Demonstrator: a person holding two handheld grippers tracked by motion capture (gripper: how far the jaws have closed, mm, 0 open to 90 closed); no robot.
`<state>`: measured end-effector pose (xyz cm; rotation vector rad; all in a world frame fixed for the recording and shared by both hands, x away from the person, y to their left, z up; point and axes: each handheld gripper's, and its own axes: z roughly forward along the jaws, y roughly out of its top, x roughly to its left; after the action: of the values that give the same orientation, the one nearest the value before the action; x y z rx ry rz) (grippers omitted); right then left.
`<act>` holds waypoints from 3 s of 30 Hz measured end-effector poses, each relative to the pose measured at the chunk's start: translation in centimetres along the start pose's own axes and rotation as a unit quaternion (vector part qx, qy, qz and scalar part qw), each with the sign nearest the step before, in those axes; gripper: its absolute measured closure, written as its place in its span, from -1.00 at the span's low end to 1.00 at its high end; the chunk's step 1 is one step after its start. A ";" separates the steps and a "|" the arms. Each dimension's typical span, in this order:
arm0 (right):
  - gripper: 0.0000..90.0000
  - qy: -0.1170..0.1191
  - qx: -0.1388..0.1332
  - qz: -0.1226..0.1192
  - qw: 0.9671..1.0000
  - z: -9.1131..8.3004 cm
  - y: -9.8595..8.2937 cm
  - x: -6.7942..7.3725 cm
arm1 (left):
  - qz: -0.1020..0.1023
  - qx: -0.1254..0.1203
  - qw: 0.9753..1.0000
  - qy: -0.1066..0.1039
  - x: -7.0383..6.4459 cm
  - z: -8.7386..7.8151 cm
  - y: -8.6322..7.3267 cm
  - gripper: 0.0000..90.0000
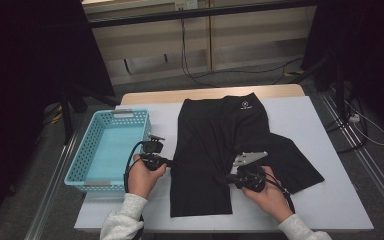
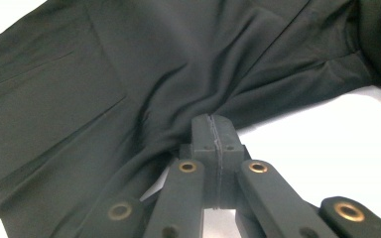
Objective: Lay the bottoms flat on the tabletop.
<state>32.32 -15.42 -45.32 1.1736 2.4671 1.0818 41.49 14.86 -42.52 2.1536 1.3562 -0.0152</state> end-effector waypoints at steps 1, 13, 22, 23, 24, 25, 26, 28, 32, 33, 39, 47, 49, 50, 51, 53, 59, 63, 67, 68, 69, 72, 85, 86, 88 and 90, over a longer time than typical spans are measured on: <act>1.00 0.000 0.000 0.000 1.000 0.0 0.0 0.0 | 0.001 0.000 1.000 -0.001 0.0 0.0 0.0 0.98; 1.00 -0.029 0.003 0.001 1.000 -0.6 -0.3 -1.2 | 0.009 0.004 1.000 -0.005 -0.2 0.6 -0.1 0.97; 1.00 -0.024 0.003 -0.003 1.000 -0.5 -0.3 -1.0 | 0.014 0.010 1.000 0.003 -0.4 0.6 -0.1 0.98; 1.00 -0.022 0.004 -0.002 1.000 -0.5 -0.3 -0.9 | 0.012 0.009 1.000 0.002 -0.4 0.5 -0.1 0.98; 1.00 -0.021 0.004 -0.003 1.000 -0.4 -0.3 -0.9 | 0.013 0.009 1.000 0.006 -0.3 0.4 -0.1 0.98; 1.00 -0.017 0.003 -0.004 1.000 -0.4 -0.2 -0.8 | 0.015 0.009 1.000 0.007 -0.2 0.4 -0.1 0.98; 1.00 -0.015 0.004 -0.005 1.000 -0.4 -0.2 -0.7 | 0.014 0.005 1.000 0.006 -0.2 0.3 -0.1 0.98; 1.00 -0.014 0.004 -0.011 1.000 -0.2 -0.1 -0.4 | 0.016 0.006 1.000 0.011 -0.3 0.2 -0.1 0.98; 1.00 -0.012 0.005 -0.019 1.000 -0.1 0.0 0.1 | 0.019 0.008 1.000 0.016 -0.3 0.3 -0.1 0.98; 1.00 -0.012 0.005 -0.018 1.000 -0.1 0.0 0.1 | 0.019 0.007 1.000 0.017 -0.3 0.3 -0.1 0.98; 0.92 -0.018 -0.004 -0.023 1.000 -0.3 -0.1 -0.1 | 0.025 -0.011 1.000 0.011 -0.3 0.4 0.0 0.82; 0.32 -0.052 -0.041 -0.019 0.998 -1.6 -0.1 -1.1 | 0.050 -0.048 0.998 0.006 -0.1 0.9 0.2 0.03; 0.20 -0.058 -0.046 -0.012 0.997 -1.9 -0.2 -1.6 | 0.050 -0.056 0.997 -0.001 -0.1 1.0 0.3 -0.07; 0.14 -0.061 -0.048 -0.010 0.997 -2.0 -0.3 -1.8 | 0.053 -0.060 0.997 0.000 -0.1 1.0 0.3 -0.13; 0.08 -0.064 -0.050 -0.007 0.997 -2.1 -0.4 -2.0 | 0.057 -0.066 0.996 0.001 -0.2 1.0 0.4 -0.21; -0.01 -0.068 -0.055 -0.005 0.996 -2.5 -0.5 -2.4 | 0.067 -0.076 0.995 0.002 -0.2 1.1 0.5 -0.35; -0.16 -0.090 -0.065 0.011 0.994 -3.6 -1.1 -3.4 | 0.086 -0.084 0.993 0.002 -0.5 1.6 0.8 -0.50; -0.12 -0.110 -0.071 0.024 0.991 -4.6 -1.7 -4.1 | 0.093 -0.087 0.992 0.001 -0.7 1.8 1.1 -0.54; 0.02 -0.124 -0.062 0.031 0.990 -5.2 -2.5 -4.9 | 0.099 -0.088 0.991 0.001 -0.9 1.9 1.5 -0.56; 0.03 -0.131 -0.056 0.030 0.989 -5.3 -2.8 -5.0 | 0.096 -0.091 0.991 0.000 -1.0 2.0 1.6 -0.57; 0.07 -0.133 -0.049 0.029 0.989 -5.4 -3.0 -5.2 | 0.100 -0.088 0.991 0.000 -1.0 2.0 1.7 -0.57; 0.13 -0.134 -0.035 0.032 0.990 -5.3 -3.6 -5.5 | 0.102 -0.084 0.991 -0.005 -1.2 2.2 1.9 -0.57; 0.96 -0.151 -0.007 0.039 0.988 -5.4 -4.5 -6.3 | 0.107 -0.082 0.991 -0.006 -1.7 2.4 2.1 -0.57; 0.98 -0.149 -0.008 0.041 0.988 -5.4 -4.5 -6.4 | 0.109 -0.083 0.991 -0.005 -1.7 2.4 2.1 -0.57; 0.99 -0.142 -0.009 0.046 0.989 -5.5 -4.5 -6.4 | 0.109 -0.084 0.990 -0.006 -1.7 2.4 2.1 -0.57; 0.99 -0.134 -0.006 0.048 0.990 -5.6 -4.4 -6.3 | 0.111 -0.085 0.990 -0.007 -1.8 2.4 2.1 -0.57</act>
<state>31.28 -24.91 -45.15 1.3482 2.2173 0.8941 43.08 11.61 -42.94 2.1413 1.0632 0.1669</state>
